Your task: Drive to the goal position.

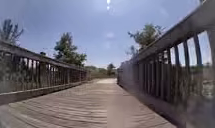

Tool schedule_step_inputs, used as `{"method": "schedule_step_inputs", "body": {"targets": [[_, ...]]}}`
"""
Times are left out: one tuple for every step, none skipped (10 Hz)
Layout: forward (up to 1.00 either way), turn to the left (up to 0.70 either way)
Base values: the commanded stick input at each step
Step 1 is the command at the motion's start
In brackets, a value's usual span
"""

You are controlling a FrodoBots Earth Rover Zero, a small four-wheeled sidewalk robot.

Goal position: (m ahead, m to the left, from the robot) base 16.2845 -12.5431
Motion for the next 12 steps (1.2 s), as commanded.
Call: {"method": "schedule_step_inputs", "body": {"targets": [[0.70, 0.00], [0.70, 0.00], [0.70, 0.01], [0.70, 0.05], [0.70, 0.00], [0.70, 0.00], [0.70, 0.00], [0.70, 0.00], [0.70, 0.00], [0.70, 0.00], [0.70, 0.00], [0.70, 0.00]]}}
